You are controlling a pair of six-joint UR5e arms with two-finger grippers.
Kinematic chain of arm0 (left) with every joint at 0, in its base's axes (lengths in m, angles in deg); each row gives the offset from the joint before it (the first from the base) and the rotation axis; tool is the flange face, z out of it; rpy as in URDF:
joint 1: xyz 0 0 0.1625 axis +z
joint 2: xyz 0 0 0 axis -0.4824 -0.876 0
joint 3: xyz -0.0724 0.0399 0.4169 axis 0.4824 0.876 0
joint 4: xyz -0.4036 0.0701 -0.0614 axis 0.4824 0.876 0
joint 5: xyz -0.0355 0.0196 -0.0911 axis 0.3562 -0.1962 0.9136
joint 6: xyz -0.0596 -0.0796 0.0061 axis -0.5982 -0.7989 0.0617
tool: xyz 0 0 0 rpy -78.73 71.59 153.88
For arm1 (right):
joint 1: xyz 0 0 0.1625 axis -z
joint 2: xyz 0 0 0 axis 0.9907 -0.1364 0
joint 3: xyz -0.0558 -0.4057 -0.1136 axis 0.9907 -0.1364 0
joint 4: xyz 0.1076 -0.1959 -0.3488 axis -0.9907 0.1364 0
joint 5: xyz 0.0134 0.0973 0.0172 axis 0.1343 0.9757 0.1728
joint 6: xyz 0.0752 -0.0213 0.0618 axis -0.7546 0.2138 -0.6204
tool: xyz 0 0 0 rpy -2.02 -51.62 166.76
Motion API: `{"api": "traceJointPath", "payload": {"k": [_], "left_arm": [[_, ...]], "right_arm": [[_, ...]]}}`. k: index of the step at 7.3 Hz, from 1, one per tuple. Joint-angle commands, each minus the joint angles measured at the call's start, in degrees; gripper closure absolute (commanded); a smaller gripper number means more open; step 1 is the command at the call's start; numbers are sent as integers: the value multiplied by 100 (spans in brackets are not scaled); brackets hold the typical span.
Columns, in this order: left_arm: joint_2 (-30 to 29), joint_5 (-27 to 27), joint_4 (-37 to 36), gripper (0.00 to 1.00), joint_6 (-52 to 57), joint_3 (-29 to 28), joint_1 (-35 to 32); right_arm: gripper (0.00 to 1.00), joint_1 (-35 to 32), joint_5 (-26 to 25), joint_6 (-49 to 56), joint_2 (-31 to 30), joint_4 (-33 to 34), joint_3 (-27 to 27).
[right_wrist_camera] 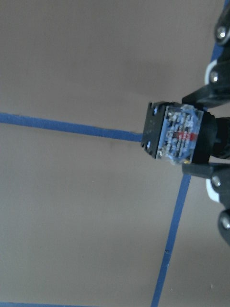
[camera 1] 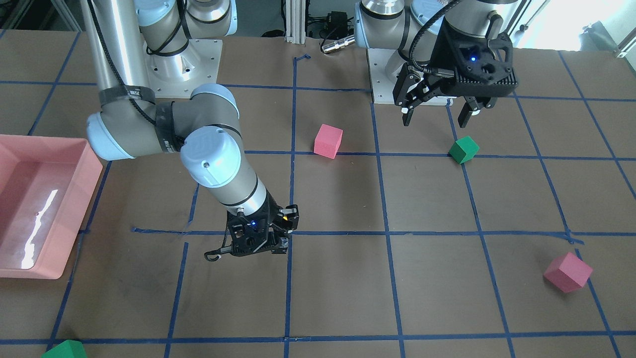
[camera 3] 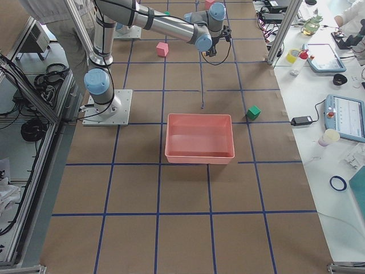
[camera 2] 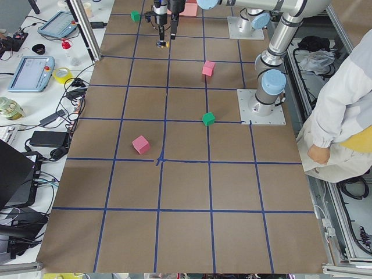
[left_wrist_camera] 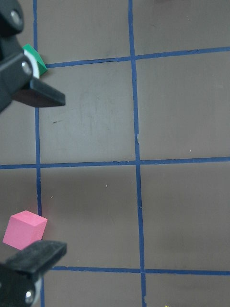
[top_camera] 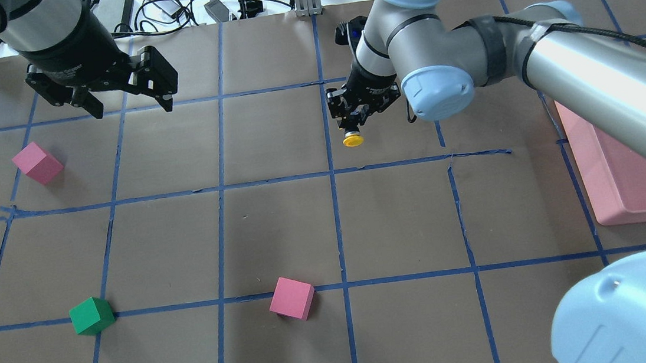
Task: Align button upright
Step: 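Carry the switch with the right gripper to the middle of the table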
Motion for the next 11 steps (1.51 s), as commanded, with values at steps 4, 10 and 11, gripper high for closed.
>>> {"api": "traceJointPath", "payload": {"k": [4, 10, 11], "left_arm": [[-9, 3, -4, 0, 0, 0, -4], [-9, -5, -4, 0, 0, 0, -4], [-9, 3, -4, 0, 0, 0, -4]], "right_arm": [[100, -389, 61, -272, 481, 416, 20], [100, -381, -18, -132, 428, 99, 160], [100, -380, -18, -132, 428, 117, 204]]}}
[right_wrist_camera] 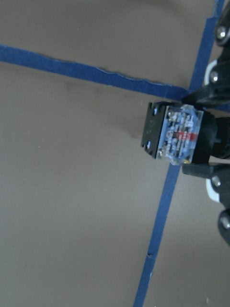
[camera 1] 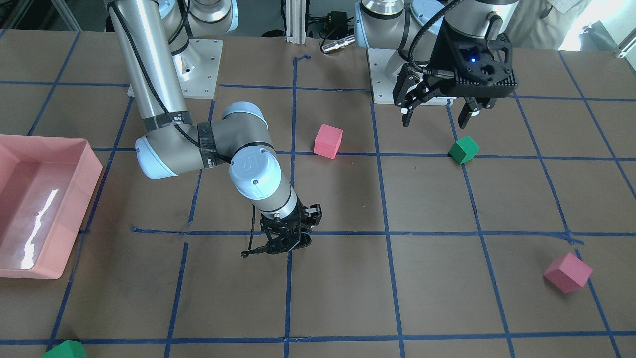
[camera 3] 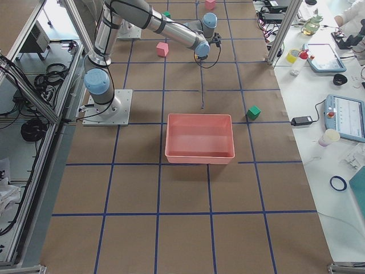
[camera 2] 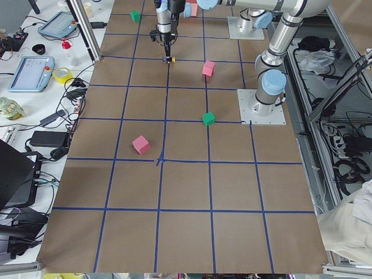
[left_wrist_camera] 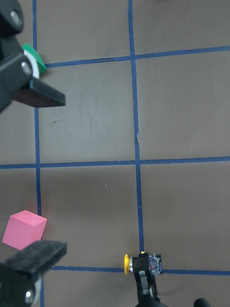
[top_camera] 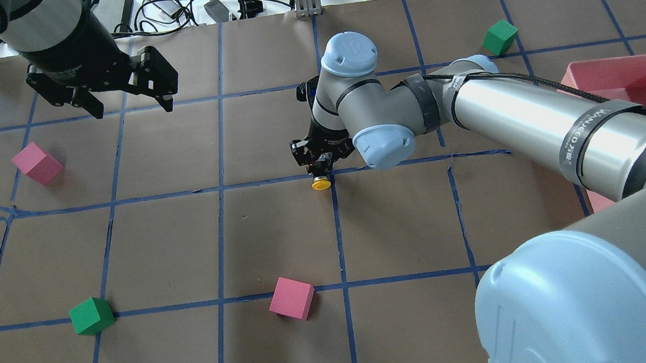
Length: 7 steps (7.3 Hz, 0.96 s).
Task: Align button upright
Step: 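Lower the switch onto the table and open the right gripper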
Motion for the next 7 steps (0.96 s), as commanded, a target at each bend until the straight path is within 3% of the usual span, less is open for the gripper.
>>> {"api": "traceJointPath", "payload": {"k": [1, 2, 3, 4, 5, 7], "left_arm": [[0, 4, 0, 0, 0, 0, 0], [0, -5, 0, 0, 0, 0, 9], [0, -5, 0, 0, 0, 0, 9], [0, -5, 0, 0, 0, 0, 0], [0, -22, 0, 0, 0, -44, 0], [-17, -31, -9, 0, 17, -114, 0]], "right_arm": [[100, 2, 21, -28, -11, 4, 43], [100, 2, 47, -11, -11, 12, 60], [72, -6, 65, -29, -11, 4, 61], [50, 2, 65, -29, -20, 12, 87], [2, 2, 65, -11, -107, 13, 87], [0, 11, 4, 6, -379, -179, -17]]}}
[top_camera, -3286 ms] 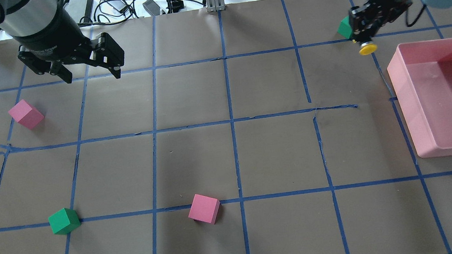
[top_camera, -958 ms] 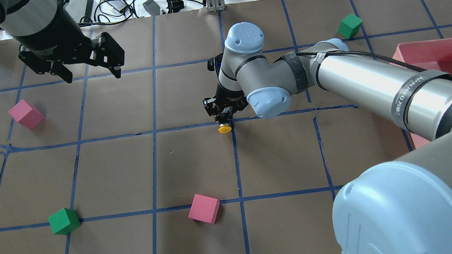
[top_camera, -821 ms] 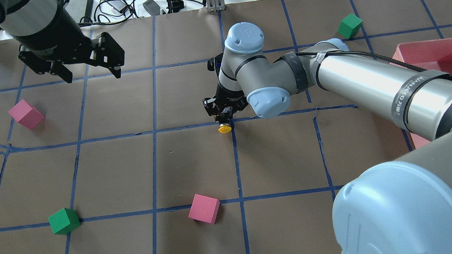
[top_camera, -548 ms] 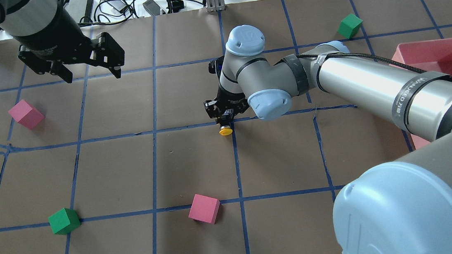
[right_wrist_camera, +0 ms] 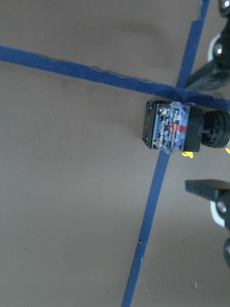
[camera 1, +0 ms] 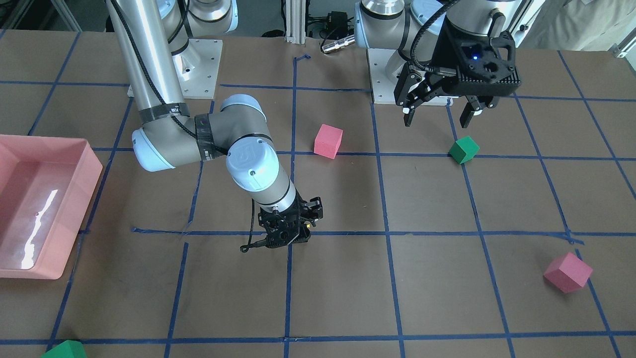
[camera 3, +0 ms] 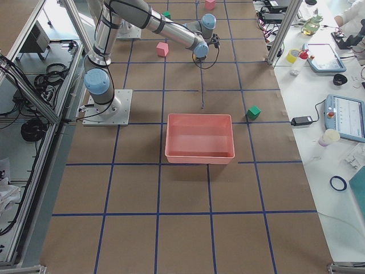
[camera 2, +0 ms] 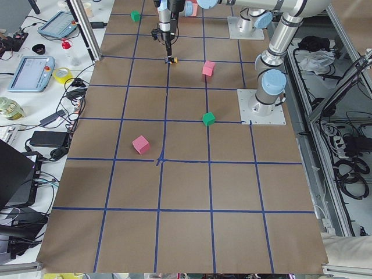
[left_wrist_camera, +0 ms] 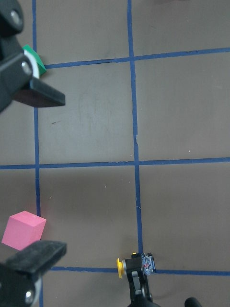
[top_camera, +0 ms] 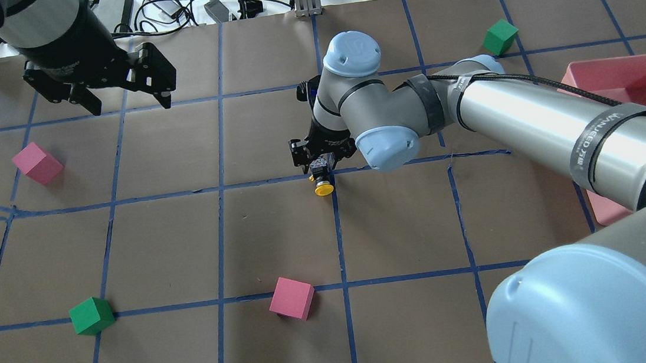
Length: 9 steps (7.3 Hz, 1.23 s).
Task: Align button upright
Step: 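Lower the switch onto the table and open the right gripper, then raise the right gripper back to rest while the left arm starts reaching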
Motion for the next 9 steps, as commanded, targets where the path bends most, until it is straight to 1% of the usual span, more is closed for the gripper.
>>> {"api": "traceJointPath", "payload": {"k": [1, 2, 3, 4, 5, 6, 7, 8, 9], "left_arm": [[-6, -35, -41, 0, -13, -96, -18], [-50, 9, -50, 0, -39, -166, -18], [-102, 70, -129, 0, -74, -150, -88], [-103, 70, -373, 0, -162, -123, -175], [-129, 62, -541, 0, -458, -80, -246], [-155, 36, -821, 0, -740, 138, -447], [-190, 1, -1415, 0, -751, 436, -623], [-199, -9, -1996, 0, -856, 805, -764], [-200, -9, -2376, 0, -1179, 1096, -861]], "right_arm": [[0, 33, -82, 48, -346, -539, -214], [0, 155, -91, 118, -514, -1013, -407], [0, 539, -91, 658, -733, -1810, -731], [0, 978, -239, 1177, -1022, -2801, -1047], [0, 1365, -684, 1582, -1434, -3472, -1268], [0, 1682, -1002, 1943, -1795, -4079, -1366], [0, 1842, -1240, 2007, -2216, -4347, -1367], [0, 1852, -1468, 2008, -2551, -4532, -1367], [0, 1835, -1453, 1999, -2624, -4542, -1367]]}}
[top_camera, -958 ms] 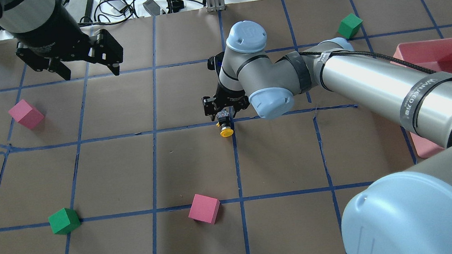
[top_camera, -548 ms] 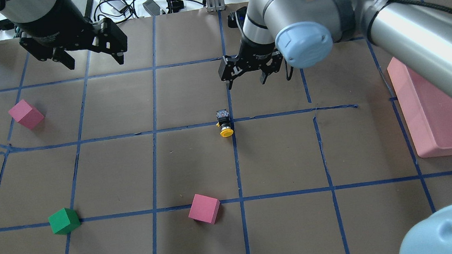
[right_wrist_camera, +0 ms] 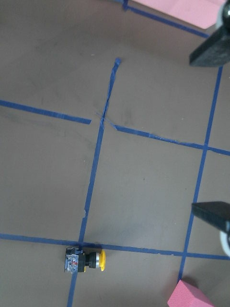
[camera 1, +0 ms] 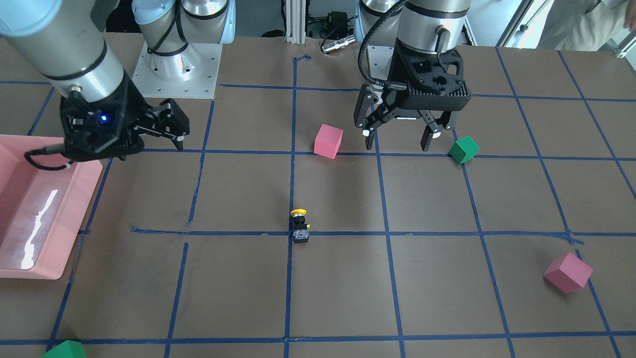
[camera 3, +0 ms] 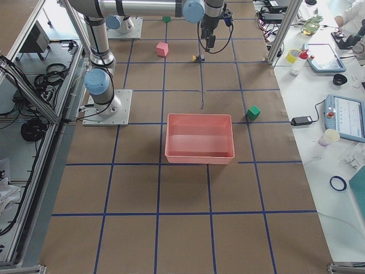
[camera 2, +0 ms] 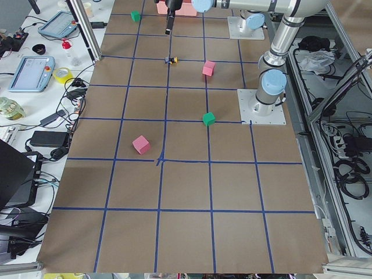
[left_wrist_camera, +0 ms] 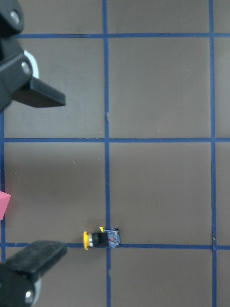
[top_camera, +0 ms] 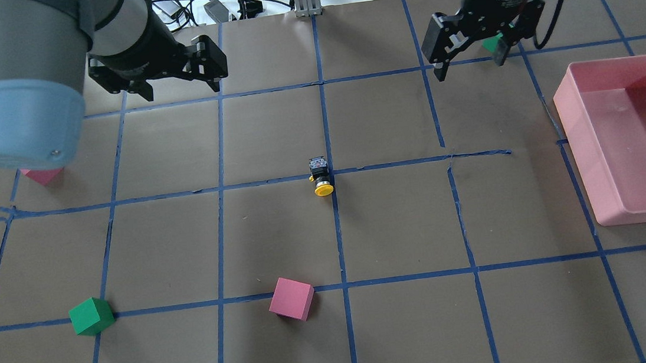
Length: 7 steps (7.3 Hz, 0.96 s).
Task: Align button upright
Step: 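Raise the right gripper back to rest while the left arm starts reaching, then reach the left gripper down over the switch lying on its side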
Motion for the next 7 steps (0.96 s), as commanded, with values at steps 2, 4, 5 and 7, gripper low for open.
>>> {"api": "traceJointPath", "payload": {"k": [2, 4, 5, 7], "left_arm": [[-131, -209, -1365, 2, -906, 866, -542], [-420, -597, -2576, 3, -1642, 1420, -939], [-631, -632, -3027, 4, -1855, 1579, -1114], [-983, -1088, -4176, 6, -1883, 2096, -1501]], "right_arm": [[0, -121, -164, -170, -334, -129, 36], [0, -455, -199, -609, -352, -76, 106], [0, -412, -191, -515, -300, -50, 133], [0, -394, -199, -522, -308, 292, 255]]}}
